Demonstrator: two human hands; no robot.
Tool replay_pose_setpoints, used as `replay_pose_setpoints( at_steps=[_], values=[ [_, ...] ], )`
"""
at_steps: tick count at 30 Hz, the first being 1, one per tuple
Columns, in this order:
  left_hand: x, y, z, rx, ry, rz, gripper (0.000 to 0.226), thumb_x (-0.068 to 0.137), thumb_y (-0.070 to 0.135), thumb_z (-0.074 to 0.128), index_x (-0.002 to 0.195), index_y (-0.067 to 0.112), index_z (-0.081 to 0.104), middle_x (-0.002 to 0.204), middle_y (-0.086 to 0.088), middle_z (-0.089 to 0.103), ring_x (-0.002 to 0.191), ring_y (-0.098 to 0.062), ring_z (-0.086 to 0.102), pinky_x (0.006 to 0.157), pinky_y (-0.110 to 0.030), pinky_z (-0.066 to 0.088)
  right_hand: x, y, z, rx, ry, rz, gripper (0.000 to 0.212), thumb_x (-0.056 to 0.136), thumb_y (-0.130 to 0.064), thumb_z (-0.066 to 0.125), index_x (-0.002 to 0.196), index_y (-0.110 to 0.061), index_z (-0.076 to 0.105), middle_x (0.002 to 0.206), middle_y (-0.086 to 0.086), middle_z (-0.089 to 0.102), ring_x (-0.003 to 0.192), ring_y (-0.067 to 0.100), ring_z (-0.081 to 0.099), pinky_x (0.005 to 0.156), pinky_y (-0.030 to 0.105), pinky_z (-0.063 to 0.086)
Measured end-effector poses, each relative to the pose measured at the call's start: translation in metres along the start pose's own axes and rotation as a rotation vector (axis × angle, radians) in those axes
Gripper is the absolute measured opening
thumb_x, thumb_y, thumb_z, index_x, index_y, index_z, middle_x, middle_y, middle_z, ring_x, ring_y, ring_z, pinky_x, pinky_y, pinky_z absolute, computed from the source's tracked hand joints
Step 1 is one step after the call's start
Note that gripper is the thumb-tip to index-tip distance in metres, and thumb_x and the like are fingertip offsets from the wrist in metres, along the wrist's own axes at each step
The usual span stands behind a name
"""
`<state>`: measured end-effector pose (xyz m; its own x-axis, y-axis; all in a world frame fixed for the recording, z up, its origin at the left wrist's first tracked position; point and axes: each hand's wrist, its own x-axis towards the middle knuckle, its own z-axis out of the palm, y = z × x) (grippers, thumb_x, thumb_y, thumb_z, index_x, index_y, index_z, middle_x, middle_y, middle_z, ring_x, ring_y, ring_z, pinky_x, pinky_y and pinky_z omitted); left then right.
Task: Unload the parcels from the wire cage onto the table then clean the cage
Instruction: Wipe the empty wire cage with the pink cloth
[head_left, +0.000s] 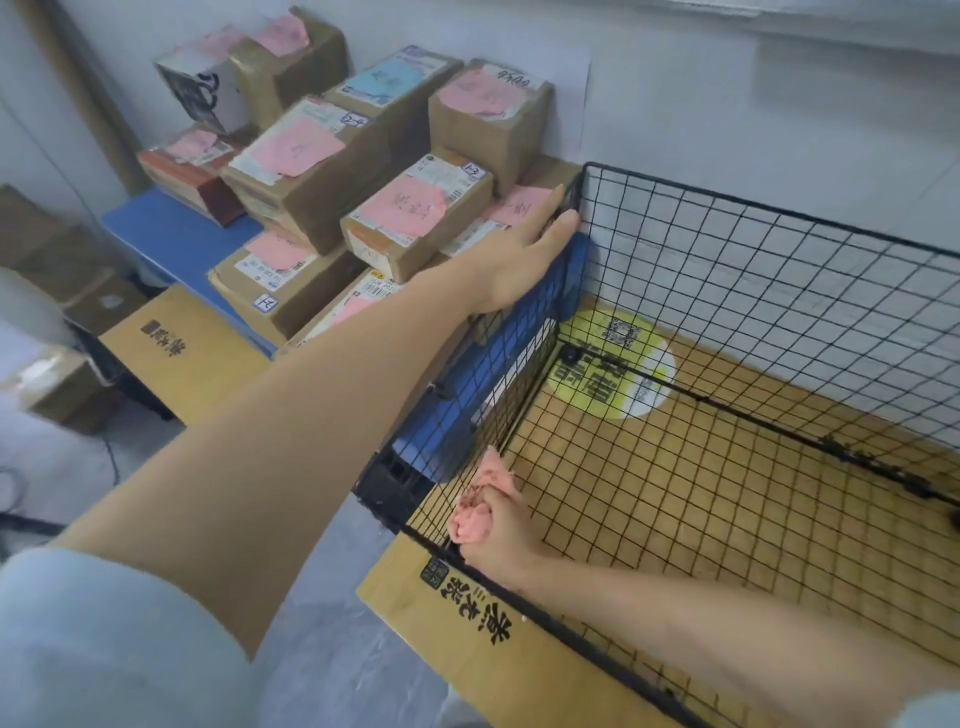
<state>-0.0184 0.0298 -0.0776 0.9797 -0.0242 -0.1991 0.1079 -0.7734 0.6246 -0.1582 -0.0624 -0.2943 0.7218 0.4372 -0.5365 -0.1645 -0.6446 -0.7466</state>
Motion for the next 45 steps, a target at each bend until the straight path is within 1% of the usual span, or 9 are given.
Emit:
replay_pose_setpoints(
  at_steps=[6, 14, 20, 23, 27, 30, 35, 39, 45],
  values=[
    [-0.001, 0.003, -0.001, 0.023, 0.022, -0.005, 0.055, 0.099, 0.056, 0.017, 0.151, 0.040, 0.009, 0.159, 0.004, 0.016, 0.146, -0.018, 0.014, 0.112, -0.027, 0.009, -0.029, -0.021, -0.028, 0.160, -0.063, -0.278, 0.032, 0.071, 0.002, 0.069, 0.092, -0.017, 0.056, 0.109, -0.003, 0.049, 0.095, 0.012, 0.054, 0.083, 0.027, 0.056],
    [-0.004, 0.005, 0.000, 0.088, 0.014, -0.006, 0.057, 0.096, 0.061, 0.010, 0.150, 0.043, 0.006, 0.159, 0.004, 0.014, 0.146, -0.023, 0.014, 0.115, -0.032, 0.007, -0.077, -0.087, -0.071, 0.150, -0.068, -0.843, 0.024, 0.075, 0.006, 0.069, 0.092, -0.008, 0.061, 0.089, 0.001, 0.059, 0.087, 0.014, 0.052, 0.084, 0.043, 0.048],
    [-0.003, 0.006, 0.004, 0.063, 0.030, 0.051, 0.055, 0.098, 0.056, 0.017, 0.150, 0.039, 0.011, 0.158, 0.005, 0.017, 0.144, -0.016, 0.017, 0.107, -0.024, 0.014, -0.094, -0.097, -0.085, 0.184, -0.111, -0.857, 0.029, 0.075, 0.010, 0.072, 0.101, 0.004, 0.061, 0.099, 0.014, 0.061, 0.097, 0.025, 0.056, 0.091, 0.042, 0.047],
    [-0.002, 0.009, 0.004, 0.033, -0.032, 0.045, 0.060, 0.096, 0.060, 0.023, 0.150, 0.040, 0.007, 0.156, 0.002, 0.023, 0.135, -0.017, 0.034, 0.112, -0.034, 0.023, -0.098, -0.097, -0.086, 0.180, -0.075, -0.849, 0.028, 0.075, 0.011, 0.071, 0.100, 0.004, 0.061, 0.099, 0.014, 0.061, 0.097, 0.024, 0.056, 0.090, 0.033, 0.047],
    [0.002, 0.020, 0.008, -0.023, -0.090, 0.065, 0.059, 0.098, 0.053, 0.028, 0.151, 0.036, 0.008, 0.155, 0.006, 0.021, 0.112, -0.002, 0.037, 0.100, -0.023, 0.024, -0.099, -0.097, -0.078, 0.171, 0.007, -0.831, 0.027, 0.075, 0.008, 0.072, 0.099, -0.001, 0.062, 0.097, 0.010, 0.062, 0.095, 0.023, 0.056, 0.087, 0.045, 0.048],
    [0.007, 0.028, 0.015, -0.007, -0.119, 0.043, 0.070, 0.084, 0.076, 0.026, 0.146, 0.049, 0.008, 0.148, 0.003, 0.039, 0.118, -0.010, 0.051, 0.114, -0.037, 0.024, -0.101, -0.096, -0.078, 0.178, 0.064, -0.822, 0.029, 0.074, 0.008, 0.073, 0.099, -0.002, 0.062, 0.098, 0.010, 0.062, 0.095, 0.025, 0.056, 0.085, 0.046, 0.048],
    [0.017, 0.056, 0.029, 0.012, -0.184, 0.073, 0.063, 0.090, 0.070, 0.022, 0.147, 0.048, 0.004, 0.141, -0.005, 0.049, 0.133, -0.026, 0.041, 0.114, -0.040, 0.020, -0.094, -0.094, -0.081, 0.205, 0.178, -0.773, 0.030, 0.072, 0.015, 0.068, 0.098, 0.002, 0.061, 0.096, 0.012, 0.061, 0.092, 0.017, 0.054, 0.086, 0.027, 0.044],
    [0.025, 0.073, 0.040, 0.006, -0.252, 0.167, 0.065, 0.091, 0.068, 0.024, 0.148, 0.046, 0.004, 0.139, -0.004, 0.051, 0.116, -0.022, 0.053, 0.111, -0.038, 0.028, -0.088, -0.097, -0.086, 0.212, 0.287, -0.695, 0.030, 0.070, 0.015, 0.068, 0.094, -0.002, 0.061, 0.088, -0.005, 0.056, 0.084, -0.001, 0.048, 0.078, 0.012, 0.037],
    [0.051, 0.093, 0.050, 0.033, -0.351, 0.301, 0.065, 0.090, 0.069, 0.026, 0.147, 0.046, 0.006, 0.143, -0.005, 0.047, 0.114, -0.023, 0.057, 0.111, -0.048, 0.031, -0.077, -0.111, -0.098, 0.198, 0.435, -0.567, 0.050, 0.076, 0.015, 0.058, 0.072, -0.032, 0.043, 0.075, -0.017, 0.042, 0.071, -0.013, 0.044, 0.066, 0.002, 0.036]
  ],
)
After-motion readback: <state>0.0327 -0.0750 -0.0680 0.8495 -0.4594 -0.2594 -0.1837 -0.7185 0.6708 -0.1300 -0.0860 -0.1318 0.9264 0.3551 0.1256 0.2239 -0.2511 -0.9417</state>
